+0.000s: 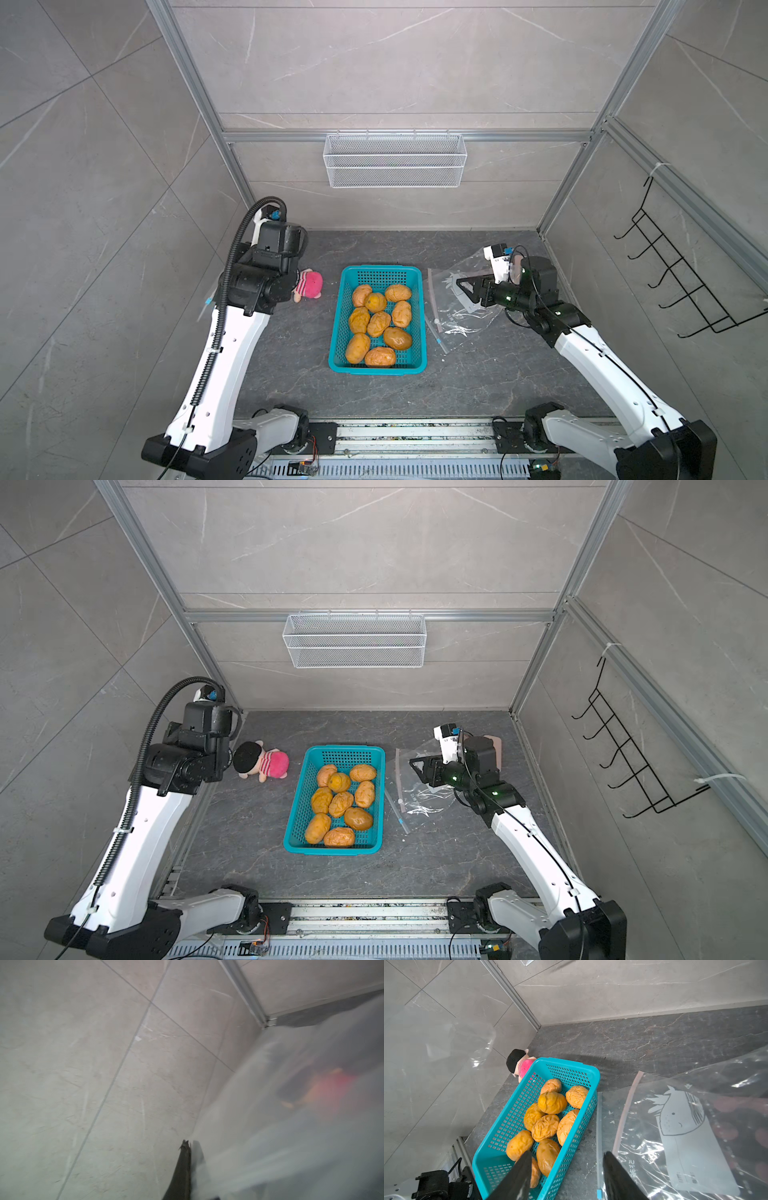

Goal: Put the potatoes into a zipper bag and zip it
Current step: Pick up the zipper food storage bag, then open the zipper of the food storage bag.

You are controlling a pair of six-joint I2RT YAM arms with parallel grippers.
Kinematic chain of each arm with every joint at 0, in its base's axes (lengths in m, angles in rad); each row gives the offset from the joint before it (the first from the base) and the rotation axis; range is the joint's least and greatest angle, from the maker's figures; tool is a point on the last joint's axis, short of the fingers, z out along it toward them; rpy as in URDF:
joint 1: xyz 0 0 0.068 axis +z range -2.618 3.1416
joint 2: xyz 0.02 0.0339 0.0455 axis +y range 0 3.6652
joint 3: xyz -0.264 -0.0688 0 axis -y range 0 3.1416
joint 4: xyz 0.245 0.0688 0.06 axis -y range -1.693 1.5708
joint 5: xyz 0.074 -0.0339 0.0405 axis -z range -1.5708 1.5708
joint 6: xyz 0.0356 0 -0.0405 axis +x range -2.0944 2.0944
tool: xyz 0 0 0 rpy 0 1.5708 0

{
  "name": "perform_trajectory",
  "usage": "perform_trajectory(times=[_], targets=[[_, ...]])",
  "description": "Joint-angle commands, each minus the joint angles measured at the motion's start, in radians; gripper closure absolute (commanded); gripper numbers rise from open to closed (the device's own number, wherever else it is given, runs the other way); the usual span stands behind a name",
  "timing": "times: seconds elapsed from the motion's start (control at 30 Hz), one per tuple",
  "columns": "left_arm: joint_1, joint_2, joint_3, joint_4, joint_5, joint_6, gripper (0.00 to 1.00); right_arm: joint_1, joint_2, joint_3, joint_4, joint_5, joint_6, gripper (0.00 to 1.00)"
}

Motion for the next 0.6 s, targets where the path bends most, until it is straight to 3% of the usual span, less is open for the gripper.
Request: perform_trajectory(times=[0.0,0.07,0.17,0.37,0.57], targets=[[-0.039,0.017,-0.026,-0.1,0.448,-0.1,1.0,0.021,0.015,-0.004,0.05,-0.044,0.074,0.44],[-0.041,0.044,-0.055,-0.153,0.743,-0.177,1.0,0.059,0.021,-0.004,0.066,-0.044,0.093,0.44],[-0.04,0.064,-0.165,-0.142,0.932,-0.256,1.0,0.151,0.033,-0.003,0.076,-0.005,0.107,0.42],[-0.04,0.019,-0.384,0.051,1.14,-0.325,1.0,0.344,0.137,-0.049,0.309,0.05,0.271,0.39],[-0.04,0.025,-0.39,0.073,1.182,-0.36,1.0,0.555,0.334,0.068,0.353,0.175,0.322,0.35]])
